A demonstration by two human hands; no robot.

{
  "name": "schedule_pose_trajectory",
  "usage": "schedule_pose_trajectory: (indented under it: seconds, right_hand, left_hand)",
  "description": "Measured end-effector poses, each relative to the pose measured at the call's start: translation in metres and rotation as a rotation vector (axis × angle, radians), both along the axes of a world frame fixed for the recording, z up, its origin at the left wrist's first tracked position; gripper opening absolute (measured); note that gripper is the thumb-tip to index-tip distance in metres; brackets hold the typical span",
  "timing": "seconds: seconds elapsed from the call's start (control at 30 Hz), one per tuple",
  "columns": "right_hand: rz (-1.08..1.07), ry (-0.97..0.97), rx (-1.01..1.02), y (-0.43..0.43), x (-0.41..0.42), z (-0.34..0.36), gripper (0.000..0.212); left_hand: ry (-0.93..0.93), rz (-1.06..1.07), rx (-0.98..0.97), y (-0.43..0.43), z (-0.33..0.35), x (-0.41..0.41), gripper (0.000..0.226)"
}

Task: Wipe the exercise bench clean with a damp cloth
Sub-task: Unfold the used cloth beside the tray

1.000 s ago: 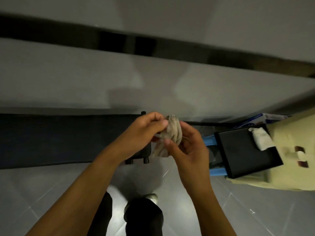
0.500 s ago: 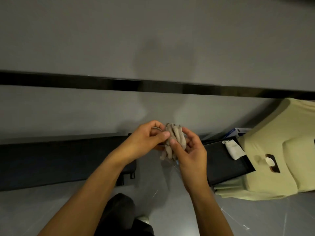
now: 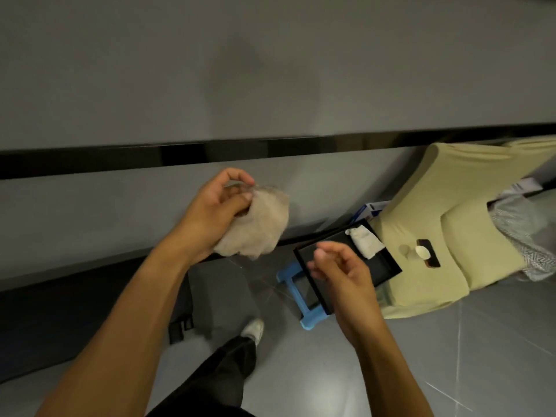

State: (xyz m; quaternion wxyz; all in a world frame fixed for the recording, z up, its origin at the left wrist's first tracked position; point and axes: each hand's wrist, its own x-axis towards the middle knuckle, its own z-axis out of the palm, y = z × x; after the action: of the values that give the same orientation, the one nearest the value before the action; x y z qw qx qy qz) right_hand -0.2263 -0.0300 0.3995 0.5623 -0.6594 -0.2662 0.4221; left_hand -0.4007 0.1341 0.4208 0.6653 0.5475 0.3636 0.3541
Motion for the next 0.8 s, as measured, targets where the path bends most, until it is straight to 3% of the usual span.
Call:
schedule_pose_trajectory:
  seconds: [0.07, 0.13, 0.2, 0.3, 0.4, 0.47, 0.6, 0.8]
  right_hand:
    - [0.135, 0.082, 0.017, 0.013, 0.013, 0.0, 0.051]
    - [0.234, 0.22, 0.069, 0.03, 0.026, 0.004, 0.061]
    - [0.238, 0.305, 0.082, 0.041, 0.045, 0.01, 0.051]
    - [0.071, 0.252, 0.071, 0.049, 0.085, 0.008, 0.035]
    - [-0.067, 0.17, 0.086, 0.051, 0.128, -0.004, 0.03]
    - [-0.129, 0.111, 0.079, 0.049, 0.155, -0.016, 0.03]
    - [0.001, 0.087, 0.024, 0.044, 0.201, -0.036, 0.033]
    - [0.122, 0.334, -0.155, 0.041, 0.298, -0.075, 0.046]
  left_hand:
    - [-0.017, -0.098, 0.01, 0.002, -0.004, 0.029, 0.02]
    - [-0.058, -0.228, -0.043, 0.004, -0.008, 0.062, 0.014]
    - [-0.087, -0.356, -0.136, 0.008, -0.015, 0.091, 0.021]
    - [-0.03, -0.406, -0.152, 0.021, -0.029, 0.126, 0.046]
    - [0.011, -0.287, -0.095, 0.031, -0.044, 0.166, 0.042]
    - [0.001, -0.257, -0.154, 0.029, -0.056, 0.194, 0.037]
    - [0.103, -0.49, -0.293, 0.007, -0.081, 0.246, 0.04]
    - [0.008, -0.124, -0.334, -0.026, -0.119, 0.326, 0.022]
